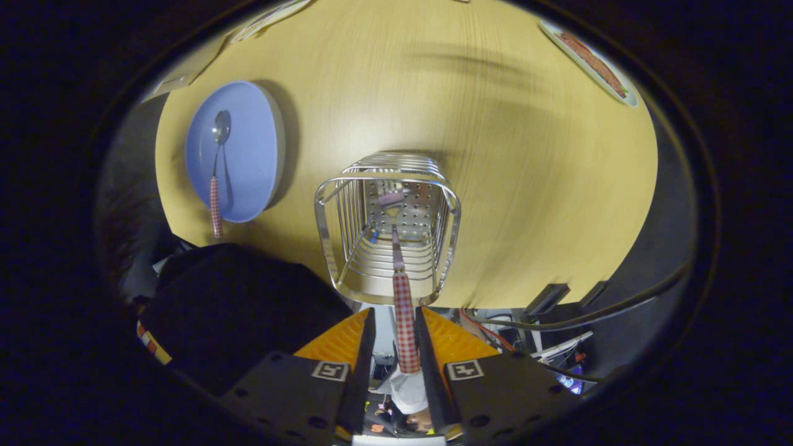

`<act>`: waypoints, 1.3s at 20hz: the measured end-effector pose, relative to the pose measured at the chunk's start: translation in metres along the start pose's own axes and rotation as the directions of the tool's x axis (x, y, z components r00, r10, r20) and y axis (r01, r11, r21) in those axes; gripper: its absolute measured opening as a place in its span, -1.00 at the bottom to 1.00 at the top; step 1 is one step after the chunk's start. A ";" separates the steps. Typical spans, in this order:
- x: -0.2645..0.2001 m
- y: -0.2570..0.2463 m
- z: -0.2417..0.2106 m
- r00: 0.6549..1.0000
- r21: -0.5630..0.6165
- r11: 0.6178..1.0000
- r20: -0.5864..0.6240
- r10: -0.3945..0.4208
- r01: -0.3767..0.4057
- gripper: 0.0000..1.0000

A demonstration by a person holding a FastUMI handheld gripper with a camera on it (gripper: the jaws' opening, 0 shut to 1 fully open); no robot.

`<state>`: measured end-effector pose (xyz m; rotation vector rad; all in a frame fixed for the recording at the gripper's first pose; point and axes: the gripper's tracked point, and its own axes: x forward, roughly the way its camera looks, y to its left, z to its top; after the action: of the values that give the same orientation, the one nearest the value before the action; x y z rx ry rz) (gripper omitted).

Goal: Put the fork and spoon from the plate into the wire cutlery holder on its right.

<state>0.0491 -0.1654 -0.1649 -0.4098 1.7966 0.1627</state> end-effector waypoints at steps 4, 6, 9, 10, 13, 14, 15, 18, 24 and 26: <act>-0.010 0.006 -0.003 0.996 0.073 0.996 0.081 0.045 -0.051 0.88; -0.017 0.009 -0.007 0.990 0.093 0.993 0.128 0.060 -0.072 0.93; -0.032 0.014 -0.011 0.977 0.097 0.991 0.202 0.068 -0.089 0.93; -0.037 0.019 -0.012 0.970 0.099 0.990 0.230 0.071 -0.096 0.93; -0.050 0.039 -0.019 0.946 0.116 0.983 0.307 0.101 -0.143 0.93; -0.055 0.044 -0.024 0.939 0.123 0.981 0.329 0.102 -0.150 0.93; -0.059 0.050 -0.029 0.931 0.127 0.980 0.351 0.102 -0.156 0.93; -0.064 0.079 -0.039 0.903 0.131 0.973 0.412 0.123 -0.192 0.93; -0.069 0.148 -0.037 0.837 0.138 0.937 0.504 0.212 -0.320 0.94; -0.066 0.172 -0.033 0.826 0.144 0.923 0.509 0.240 -0.357 0.95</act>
<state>-0.0287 -0.0044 -0.1109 0.0916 1.3466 0.2479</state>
